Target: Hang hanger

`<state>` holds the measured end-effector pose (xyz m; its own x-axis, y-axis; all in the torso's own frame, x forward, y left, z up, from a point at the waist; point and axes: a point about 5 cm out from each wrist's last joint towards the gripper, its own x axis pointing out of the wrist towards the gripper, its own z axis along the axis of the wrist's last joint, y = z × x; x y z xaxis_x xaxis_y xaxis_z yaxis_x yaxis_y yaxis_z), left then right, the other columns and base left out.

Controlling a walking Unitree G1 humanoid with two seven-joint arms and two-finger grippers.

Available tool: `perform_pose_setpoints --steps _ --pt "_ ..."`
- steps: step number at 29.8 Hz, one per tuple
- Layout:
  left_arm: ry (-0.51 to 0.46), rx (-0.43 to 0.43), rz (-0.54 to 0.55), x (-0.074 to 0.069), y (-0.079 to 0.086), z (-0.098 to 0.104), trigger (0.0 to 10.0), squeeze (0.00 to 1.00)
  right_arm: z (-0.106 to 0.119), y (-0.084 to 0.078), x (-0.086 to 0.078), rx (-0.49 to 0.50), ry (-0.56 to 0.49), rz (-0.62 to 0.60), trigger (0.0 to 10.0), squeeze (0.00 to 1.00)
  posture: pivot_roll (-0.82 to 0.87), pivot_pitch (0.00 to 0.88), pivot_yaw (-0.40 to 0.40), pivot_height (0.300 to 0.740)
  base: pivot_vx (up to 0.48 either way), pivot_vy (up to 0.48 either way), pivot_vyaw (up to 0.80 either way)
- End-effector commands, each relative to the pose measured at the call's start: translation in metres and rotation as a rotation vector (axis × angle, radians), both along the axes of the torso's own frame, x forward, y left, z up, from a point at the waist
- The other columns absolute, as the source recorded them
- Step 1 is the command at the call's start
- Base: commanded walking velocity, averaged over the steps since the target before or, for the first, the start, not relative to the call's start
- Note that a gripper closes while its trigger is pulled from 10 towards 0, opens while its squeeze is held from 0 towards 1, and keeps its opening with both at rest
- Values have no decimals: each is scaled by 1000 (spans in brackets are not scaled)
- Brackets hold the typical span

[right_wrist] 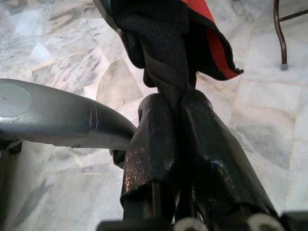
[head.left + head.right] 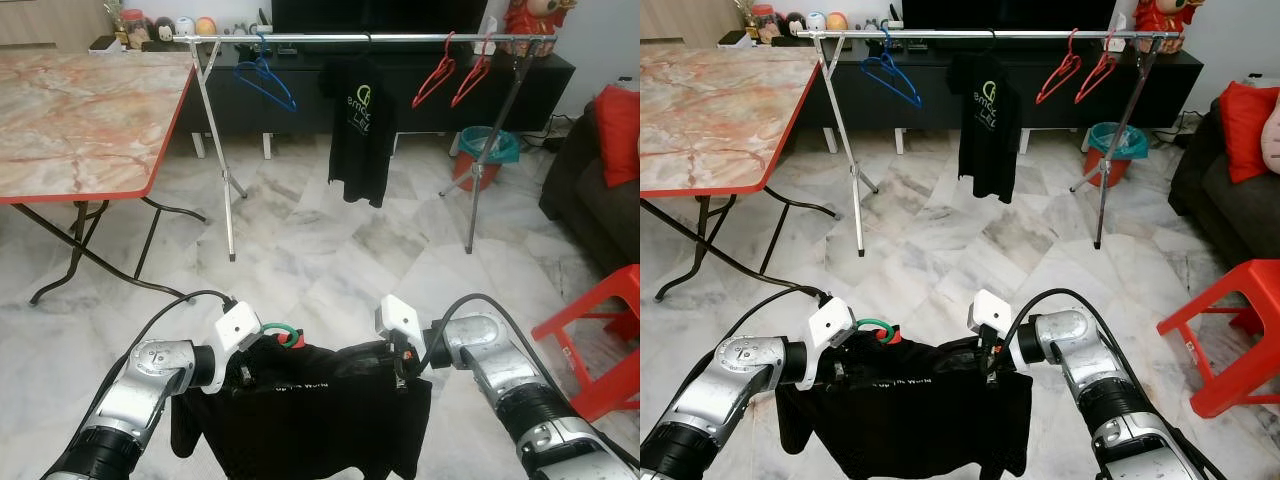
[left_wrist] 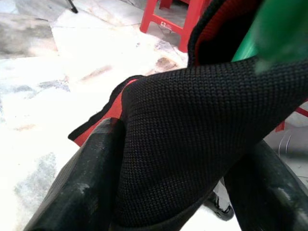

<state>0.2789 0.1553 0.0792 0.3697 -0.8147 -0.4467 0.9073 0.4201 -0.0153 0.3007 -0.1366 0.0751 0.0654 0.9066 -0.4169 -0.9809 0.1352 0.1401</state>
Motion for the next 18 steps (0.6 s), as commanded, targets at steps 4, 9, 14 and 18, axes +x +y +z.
perform_pose_setpoints --steps 4,9,14,18 --pt "3 0 -48 -2 -4 6 0 0 7 6 2 30 -29 9 10000 0 21 0 -20 740 0 0 0" --pt "14 6 -64 -4 -4 5 0 0 10 6 4 41 -35 3 10000 0 18 0 -18 740 0 0 0" --pt "20 14 -78 -4 -4 5 0 0 13 7 5 48 -39 -1 10000 0 18 0 -18 740 0 0 0" --pt "31 21 -93 -6 -5 5 0 0 13 8 5 55 -37 -3 10000 0 18 0 -18 740 0 0 0"
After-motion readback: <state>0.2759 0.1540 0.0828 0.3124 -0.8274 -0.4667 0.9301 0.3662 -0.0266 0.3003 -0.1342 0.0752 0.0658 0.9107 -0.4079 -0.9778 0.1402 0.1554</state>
